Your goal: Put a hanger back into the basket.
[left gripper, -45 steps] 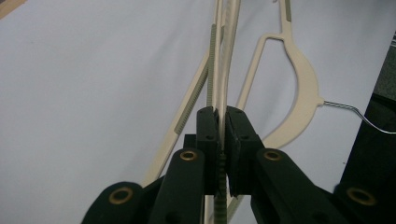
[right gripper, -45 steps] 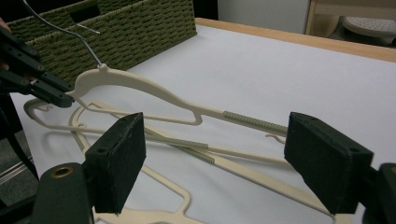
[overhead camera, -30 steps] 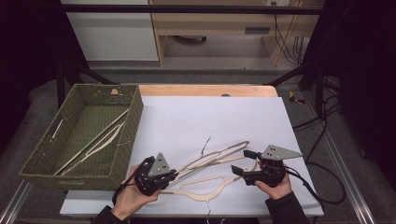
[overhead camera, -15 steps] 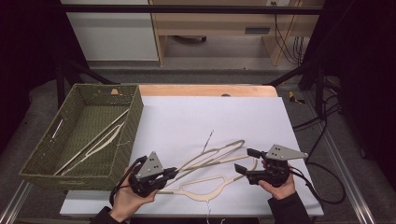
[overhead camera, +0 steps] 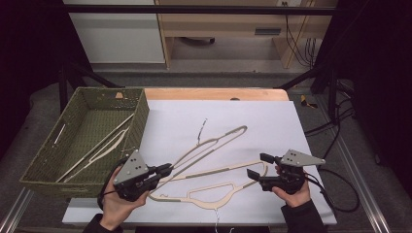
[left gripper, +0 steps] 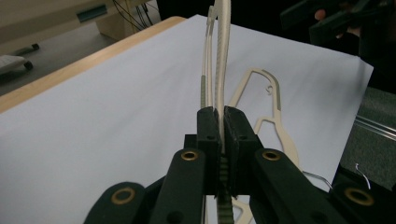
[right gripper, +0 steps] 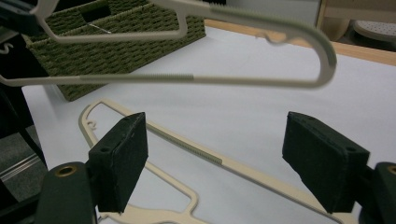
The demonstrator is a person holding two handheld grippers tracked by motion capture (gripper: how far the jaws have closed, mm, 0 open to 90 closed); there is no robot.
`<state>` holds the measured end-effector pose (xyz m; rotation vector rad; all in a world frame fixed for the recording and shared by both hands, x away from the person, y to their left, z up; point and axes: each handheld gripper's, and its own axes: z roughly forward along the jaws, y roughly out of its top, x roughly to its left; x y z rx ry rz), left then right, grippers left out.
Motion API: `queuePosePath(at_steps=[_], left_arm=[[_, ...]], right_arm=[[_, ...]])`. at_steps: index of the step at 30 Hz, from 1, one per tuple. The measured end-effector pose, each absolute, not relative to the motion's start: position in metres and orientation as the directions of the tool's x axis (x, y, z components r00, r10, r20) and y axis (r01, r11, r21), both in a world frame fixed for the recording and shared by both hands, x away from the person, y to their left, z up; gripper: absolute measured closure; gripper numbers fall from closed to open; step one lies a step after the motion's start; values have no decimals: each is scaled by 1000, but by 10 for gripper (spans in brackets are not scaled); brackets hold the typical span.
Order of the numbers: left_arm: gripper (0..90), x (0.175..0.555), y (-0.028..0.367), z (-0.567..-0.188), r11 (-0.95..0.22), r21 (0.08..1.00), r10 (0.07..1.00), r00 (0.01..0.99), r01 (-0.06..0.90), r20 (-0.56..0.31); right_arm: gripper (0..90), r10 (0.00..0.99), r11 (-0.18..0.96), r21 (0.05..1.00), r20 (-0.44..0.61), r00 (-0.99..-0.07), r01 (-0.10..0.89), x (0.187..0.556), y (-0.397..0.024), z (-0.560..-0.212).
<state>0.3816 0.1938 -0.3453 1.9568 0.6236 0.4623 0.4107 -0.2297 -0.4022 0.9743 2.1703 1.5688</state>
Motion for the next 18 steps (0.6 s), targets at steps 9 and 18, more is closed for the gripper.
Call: queuePosePath(at_steps=[9,18], left_arm=[[854,397,219,-299,-326,928,614,787,179,64],[853,420,258,-273,-332,930,647,756,160,101]], right_arm=[[203,679,160,924,152,-718,347,410,-236,-399],[158,693,148,929,147,-705,339,409,-243,-397]])
